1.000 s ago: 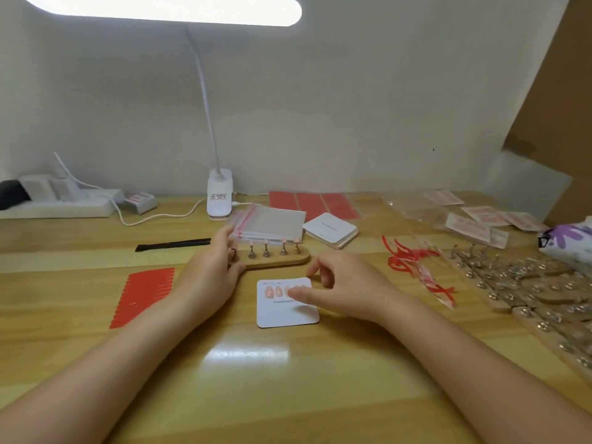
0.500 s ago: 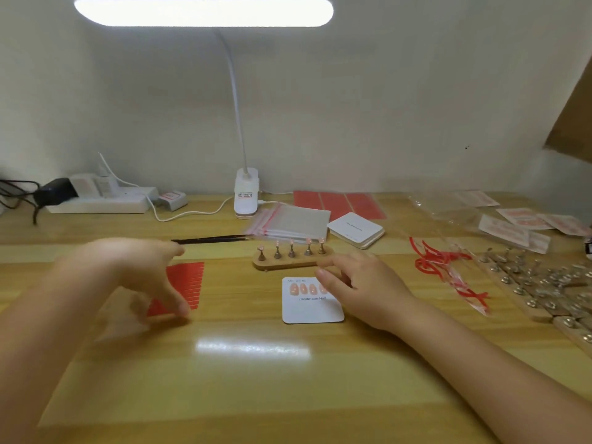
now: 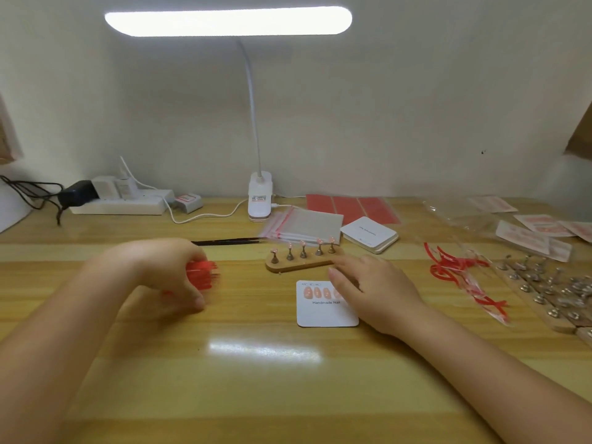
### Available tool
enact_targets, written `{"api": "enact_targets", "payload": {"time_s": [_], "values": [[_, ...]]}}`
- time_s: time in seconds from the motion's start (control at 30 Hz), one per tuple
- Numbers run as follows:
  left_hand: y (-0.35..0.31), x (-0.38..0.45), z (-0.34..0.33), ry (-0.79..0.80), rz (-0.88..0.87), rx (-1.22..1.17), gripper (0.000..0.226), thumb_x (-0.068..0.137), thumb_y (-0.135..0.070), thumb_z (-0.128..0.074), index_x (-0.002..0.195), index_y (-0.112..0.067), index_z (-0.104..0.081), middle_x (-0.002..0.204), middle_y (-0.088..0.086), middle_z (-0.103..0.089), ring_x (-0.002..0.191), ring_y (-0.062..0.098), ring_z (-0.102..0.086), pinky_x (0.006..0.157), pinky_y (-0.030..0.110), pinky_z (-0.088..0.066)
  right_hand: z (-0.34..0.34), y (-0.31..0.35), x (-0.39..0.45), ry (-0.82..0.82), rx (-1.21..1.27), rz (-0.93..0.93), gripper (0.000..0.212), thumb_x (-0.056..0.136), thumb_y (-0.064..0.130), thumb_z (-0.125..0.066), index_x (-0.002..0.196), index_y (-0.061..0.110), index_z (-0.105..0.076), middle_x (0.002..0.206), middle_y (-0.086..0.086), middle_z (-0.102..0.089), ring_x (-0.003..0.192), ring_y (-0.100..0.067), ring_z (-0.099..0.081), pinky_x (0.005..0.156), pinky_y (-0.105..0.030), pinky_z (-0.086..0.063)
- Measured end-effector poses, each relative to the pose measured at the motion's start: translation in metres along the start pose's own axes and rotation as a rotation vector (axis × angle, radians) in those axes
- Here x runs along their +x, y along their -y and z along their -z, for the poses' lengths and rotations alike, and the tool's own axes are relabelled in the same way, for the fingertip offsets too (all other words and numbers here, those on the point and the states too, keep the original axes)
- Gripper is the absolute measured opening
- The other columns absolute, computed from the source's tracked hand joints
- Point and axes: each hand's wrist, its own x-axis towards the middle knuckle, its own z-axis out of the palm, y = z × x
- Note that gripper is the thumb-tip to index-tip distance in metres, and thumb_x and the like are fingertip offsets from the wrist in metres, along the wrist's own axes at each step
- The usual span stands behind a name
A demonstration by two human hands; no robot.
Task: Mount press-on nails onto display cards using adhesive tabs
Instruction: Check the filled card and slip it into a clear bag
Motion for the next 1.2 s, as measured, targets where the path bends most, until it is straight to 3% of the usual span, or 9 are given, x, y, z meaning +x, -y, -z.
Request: {"api": "enact_targets", "payload": {"time_s": [0.1, 0.23, 0.4, 0.5, 0.57, 0.73, 0.87, 1.07, 1.2], "values": [[-0.007, -0.009, 0.011, -0.106, -0.047, -0.028, 0.043, 0.071, -0.036, -0.083, 0.109, -0.027, -0.064, 0.093, -0.007, -0.066, 0.079, 0.011, -0.064, 0.064, 0.024, -0.053, 0.003, 0.001, -0.001, -0.123, 0.128, -0.005, 0.044, 0.096, 0.054, -0.035, 0.123, 0.029, -0.058, 0.096, 0.015, -0.055, 0.095, -0.008, -0.052, 0.075, -0.028, -0.038], [-0.029, -0.032, 0.025, -0.328, -0.119, -0.09, 0.047, 0.061, -0.05, -0.085, 0.098, -0.032, -0.062, 0.084, -0.009, -0.064, 0.069, 0.007, -0.062, 0.068, 0.035, -0.056, 0.015, 0.018, -0.005, -0.251, 0.377, 0.057, 0.027, 0.096, 0.043, -0.049, 0.096, 0.021, -0.065, 0.078, 0.011, -0.057, 0.071, -0.002, -0.05, 0.062, -0.021, -0.035], [-0.065, -0.058, 0.024, -0.505, -0.277, -0.201, 0.078, 0.037, -0.081, -0.062, 0.104, -0.042, -0.051, 0.081, -0.018, -0.06, 0.066, -0.004, -0.058, 0.065, 0.026, -0.052, 0.039, 0.055, -0.02, 0.009, 0.999, 0.117, 0.028, 0.084, 0.048, -0.064, 0.1, 0.026, -0.067, 0.089, 0.014, -0.073, 0.084, 0.001, -0.066, 0.07, -0.018, -0.052], [-0.078, -0.059, 0.018, -0.618, -0.355, -0.297, 0.086, 0.042, -0.085, -0.054, 0.114, -0.038, -0.05, 0.084, -0.022, -0.057, 0.071, -0.007, -0.057, 0.065, 0.022, -0.052, 0.047, 0.068, -0.026, 0.066, 1.13, 0.118, 0.033, 0.084, 0.045, -0.066, 0.104, 0.019, -0.068, 0.09, 0.004, -0.074, 0.083, -0.006, -0.068, 0.072, -0.025, -0.054], [-0.083, -0.058, 0.015, -0.631, -0.377, -0.372, 0.078, 0.052, -0.082, -0.052, 0.113, -0.034, -0.05, 0.083, -0.017, -0.058, 0.063, -0.003, -0.061, 0.053, 0.019, -0.052, 0.051, 0.07, -0.027, 0.063, 1.202, 0.073, 0.032, 0.083, 0.039, -0.066, 0.104, 0.015, -0.067, 0.087, 0.0, -0.073, 0.079, -0.01, -0.067, 0.071, -0.024, -0.055], [-0.09, -0.055, 0.012, -0.638, -0.392, -0.589, 0.054, 0.075, -0.071, -0.032, 0.092, -0.027, -0.057, 0.062, -0.009, -0.065, 0.045, 0.006, -0.06, 0.042, 0.016, -0.04, 0.058, 0.068, -0.03, -0.097, 1.089, 0.078, 0.01, 0.085, 0.026, -0.07, 0.094, 0.021, -0.071, 0.079, 0.004, -0.068, 0.071, -0.009, -0.061, 0.066, -0.021, -0.054], [-0.098, -0.055, 0.008, -0.662, -0.402, -0.713, 0.036, 0.094, -0.05, -0.037, 0.081, -0.022, -0.056, 0.06, -0.015, -0.065, 0.041, 0.009, -0.059, 0.041, 0.016, -0.04, 0.06, 0.075, -0.037, -0.222, 0.974, 0.147, 0.017, 0.083, 0.029, -0.073, 0.1, 0.027, -0.073, 0.085, 0.0, -0.069, 0.074, -0.013, -0.066, 0.064, -0.022, -0.056], [-0.109, -0.058, 0.003, -0.634, -0.452, -0.886, 0.04, 0.097, -0.045, -0.038, 0.077, -0.015, -0.055, 0.054, 0.0, -0.064, 0.041, 0.015, -0.059, 0.043, 0.022, -0.043, 0.061, 0.078, -0.039, -0.303, 0.894, 0.125, 0.028, 0.079, 0.031, -0.075, 0.107, 0.025, -0.071, 0.098, 0.003, -0.067, 0.079, -0.012, -0.066, 0.067, -0.024, -0.056], [-0.112, -0.058, 0.001, -0.616, -0.5, -0.955, 0.042, 0.094, -0.048, -0.038, 0.079, -0.013, -0.057, 0.053, 0.001, -0.064, 0.04, 0.013, -0.058, 0.042, 0.018, -0.042, 0.062, 0.077, -0.039, -0.244, 0.975, 0.091, 0.031, 0.077, 0.026, -0.078, 0.107, 0.022, -0.072, 0.099, -0.002, -0.07, 0.079, -0.011, -0.07, 0.069, -0.028, -0.059]]}}
